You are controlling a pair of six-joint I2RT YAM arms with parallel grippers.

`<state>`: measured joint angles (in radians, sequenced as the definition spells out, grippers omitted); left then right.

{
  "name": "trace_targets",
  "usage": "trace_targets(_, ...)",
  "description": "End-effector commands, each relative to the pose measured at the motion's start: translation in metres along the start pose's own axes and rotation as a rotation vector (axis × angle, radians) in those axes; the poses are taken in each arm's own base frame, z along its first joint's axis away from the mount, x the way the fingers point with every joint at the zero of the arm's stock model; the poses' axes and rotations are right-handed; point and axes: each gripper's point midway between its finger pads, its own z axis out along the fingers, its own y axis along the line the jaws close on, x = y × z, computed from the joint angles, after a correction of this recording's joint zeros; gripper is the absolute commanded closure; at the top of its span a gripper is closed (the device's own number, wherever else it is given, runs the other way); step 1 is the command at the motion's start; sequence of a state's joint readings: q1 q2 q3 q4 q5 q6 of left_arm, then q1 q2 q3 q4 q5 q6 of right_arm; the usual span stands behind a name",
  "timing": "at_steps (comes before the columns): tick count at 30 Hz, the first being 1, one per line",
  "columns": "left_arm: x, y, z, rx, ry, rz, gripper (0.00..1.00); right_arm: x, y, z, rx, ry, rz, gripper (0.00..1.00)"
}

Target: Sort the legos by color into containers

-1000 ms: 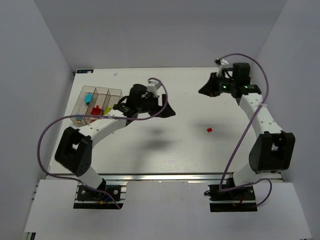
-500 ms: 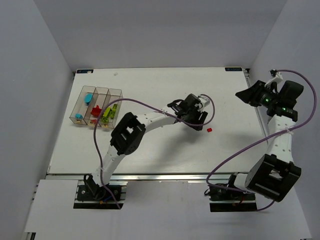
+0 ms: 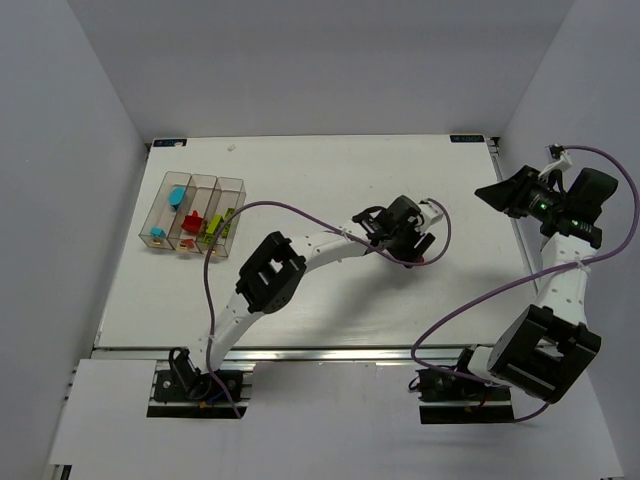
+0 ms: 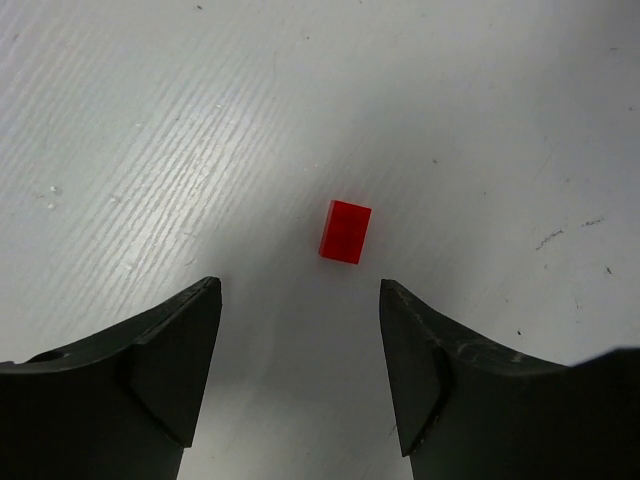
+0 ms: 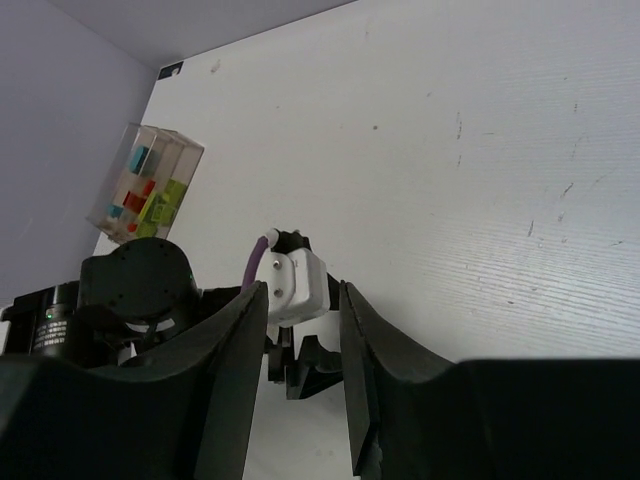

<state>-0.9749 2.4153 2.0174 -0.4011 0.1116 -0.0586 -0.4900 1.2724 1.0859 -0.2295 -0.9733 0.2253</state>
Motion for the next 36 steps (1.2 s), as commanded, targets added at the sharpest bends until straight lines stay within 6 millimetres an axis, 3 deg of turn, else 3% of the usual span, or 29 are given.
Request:
trace_targets(1,-0.020,-0.013,-0.001,-0.002,-0.052,0.052,0.26,-0.008,0.009,-0.006,-0.031,-0.027,-0.037,0.59)
trace_targets(13,-0.024,-0.031,0.020,-0.002,-0.079,0.083,0.28,-0.009,0.011,-0.009,-0.045,-0.039,-0.032,0.59)
trace_targets(18,-0.020,-0.023,0.025,-0.045,-0.077,0.074,0.32,-0.009,0.011,-0.011,-0.049,-0.045,-0.028,0.59)
trace_targets(23,-0.014,-0.012,0.031,-0.101,-0.070,0.072,0.42,-0.010,0.012,-0.013,-0.054,-0.049,-0.028,0.59)
trace_targets(31,-0.007,-0.019,0.040,-0.080,-0.066,0.074,0.48,-0.011,0.011,-0.015,-0.057,-0.055,-0.024,0.59)
trace_targets(36,0.003,-0.024,0.043,-0.078,-0.037,0.075,0.80,-0.012,0.011,-0.017,-0.054,-0.060,-0.022,0.59)
